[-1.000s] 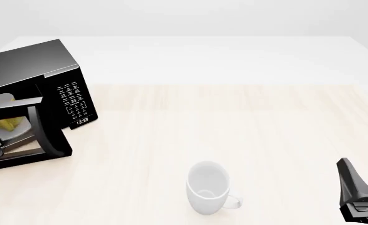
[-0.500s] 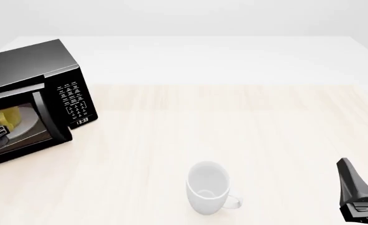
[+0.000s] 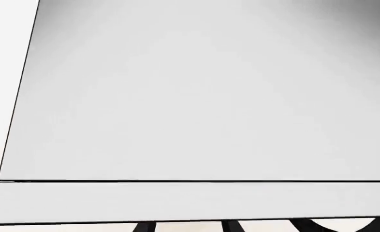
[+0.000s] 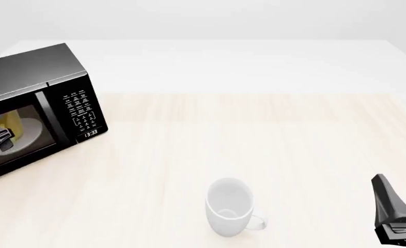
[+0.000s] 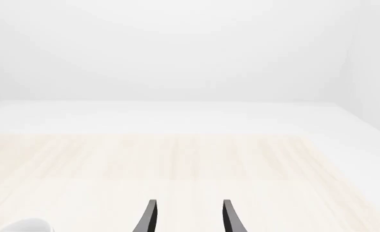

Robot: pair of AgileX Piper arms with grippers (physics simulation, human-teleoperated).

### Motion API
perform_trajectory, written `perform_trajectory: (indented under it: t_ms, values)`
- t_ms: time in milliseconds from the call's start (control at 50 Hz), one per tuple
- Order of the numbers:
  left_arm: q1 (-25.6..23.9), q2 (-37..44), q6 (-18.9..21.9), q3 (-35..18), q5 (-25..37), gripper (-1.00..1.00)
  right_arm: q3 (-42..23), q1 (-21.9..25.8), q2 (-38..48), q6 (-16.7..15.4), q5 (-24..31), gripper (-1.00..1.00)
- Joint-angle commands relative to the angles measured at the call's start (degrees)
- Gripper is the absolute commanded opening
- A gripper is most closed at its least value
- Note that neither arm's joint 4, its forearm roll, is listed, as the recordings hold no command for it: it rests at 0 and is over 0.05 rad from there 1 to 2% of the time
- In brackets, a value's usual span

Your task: Put the yellow and white mug in the microwave and close it.

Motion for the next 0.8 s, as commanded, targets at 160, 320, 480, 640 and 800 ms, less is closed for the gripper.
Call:
perform_trajectory:
  t_ms: [160,320,480,640,800]
  values:
    - [0.64,3.24,-4.84,-4.26,-0.04,1.0,0.0,0.0,-0.02,-0.01,0.03,1.0]
    - [0.17,2.16,-4.22,-3.02,-0.35,1.0,0.01,0.0,0.03,-0.01,-0.04,1.0]
    - [-1.65,-1.16,-3.6,0.39,-0.39,1.0,0.01,0.0,0.06,0.0,-0.05,1.0]
    - [-1.4,-4.5,-3.01,3.72,-0.5,1.0,0.02,0.0,0.03,0.0,-0.04,1.0]
    - [-0.95,-8.02,-1.24,5.94,-0.07,1.0,0.03,0.0,0.0,-0.01,-0.03,1.0]
